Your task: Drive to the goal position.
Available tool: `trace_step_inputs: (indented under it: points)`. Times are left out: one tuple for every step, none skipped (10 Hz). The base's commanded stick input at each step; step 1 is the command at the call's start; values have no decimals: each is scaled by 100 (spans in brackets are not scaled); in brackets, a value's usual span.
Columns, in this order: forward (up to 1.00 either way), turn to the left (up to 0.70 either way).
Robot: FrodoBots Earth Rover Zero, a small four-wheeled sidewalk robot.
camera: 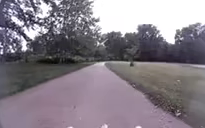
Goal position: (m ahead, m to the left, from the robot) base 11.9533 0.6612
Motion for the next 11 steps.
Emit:
trace_step_inputs:
  points:
    - [70, 5]
    - [70, 1]
    - [70, 1]
    - [70, 1]
    - [70, 0]
    - [70, 1]
    - [70, 0]
    - [70, 0]
    - [70, 0]
    - [70, 0]
    - [70, 0]
